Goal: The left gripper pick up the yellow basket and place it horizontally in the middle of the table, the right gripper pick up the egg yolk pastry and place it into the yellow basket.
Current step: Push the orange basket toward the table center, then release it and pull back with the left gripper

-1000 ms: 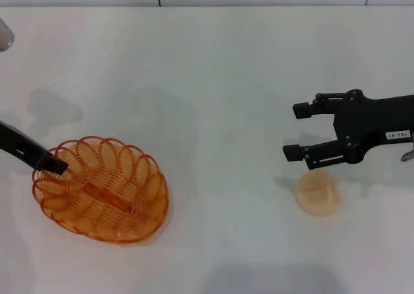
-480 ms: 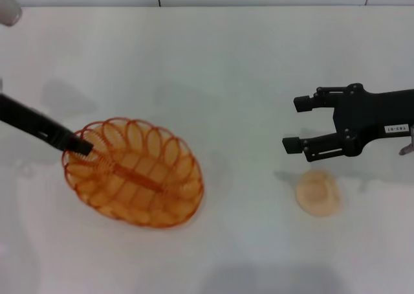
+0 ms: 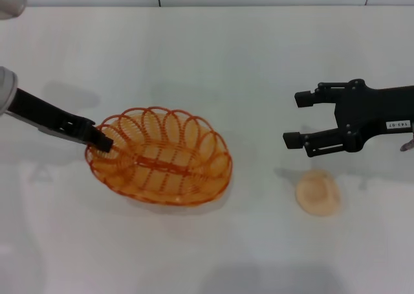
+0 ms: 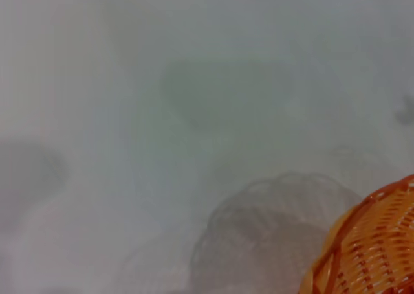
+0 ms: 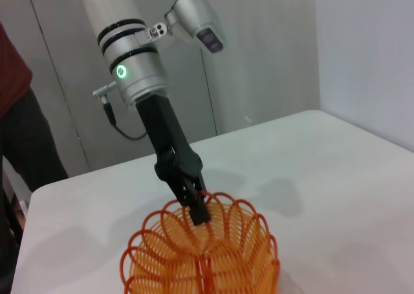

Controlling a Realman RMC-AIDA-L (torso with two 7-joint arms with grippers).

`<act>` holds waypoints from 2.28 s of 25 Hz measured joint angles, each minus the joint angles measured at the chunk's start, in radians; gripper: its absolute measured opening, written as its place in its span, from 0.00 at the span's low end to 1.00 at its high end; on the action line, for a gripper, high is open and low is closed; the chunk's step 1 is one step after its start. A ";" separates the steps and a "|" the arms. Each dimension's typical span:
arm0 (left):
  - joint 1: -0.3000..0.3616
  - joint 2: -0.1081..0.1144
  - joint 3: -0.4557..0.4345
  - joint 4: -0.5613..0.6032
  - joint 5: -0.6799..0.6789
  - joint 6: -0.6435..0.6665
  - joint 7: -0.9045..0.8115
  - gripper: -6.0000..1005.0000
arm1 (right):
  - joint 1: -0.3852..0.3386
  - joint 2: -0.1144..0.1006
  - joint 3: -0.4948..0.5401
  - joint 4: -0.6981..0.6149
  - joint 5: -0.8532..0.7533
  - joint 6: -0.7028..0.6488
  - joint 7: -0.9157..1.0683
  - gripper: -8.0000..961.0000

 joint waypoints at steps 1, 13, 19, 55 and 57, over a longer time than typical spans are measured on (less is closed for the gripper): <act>-0.001 -0.004 0.000 0.002 -0.003 0.001 -0.026 0.09 | 0.000 0.000 0.000 0.000 0.001 0.000 0.000 0.90; 0.000 -0.053 0.003 -0.007 -0.010 -0.052 -0.189 0.09 | -0.006 0.000 0.013 0.000 0.010 -0.011 -0.014 0.90; -0.011 -0.057 0.003 -0.057 -0.019 -0.094 -0.186 0.09 | -0.008 0.000 0.013 0.000 0.011 -0.023 -0.019 0.90; -0.062 -0.079 0.007 -0.240 -0.052 -0.261 -0.128 0.09 | 0.002 -0.004 0.013 -0.009 0.013 -0.044 -0.019 0.89; -0.065 -0.079 0.007 -0.247 -0.052 -0.265 -0.128 0.09 | 0.002 -0.005 0.013 -0.009 0.013 -0.044 -0.019 0.89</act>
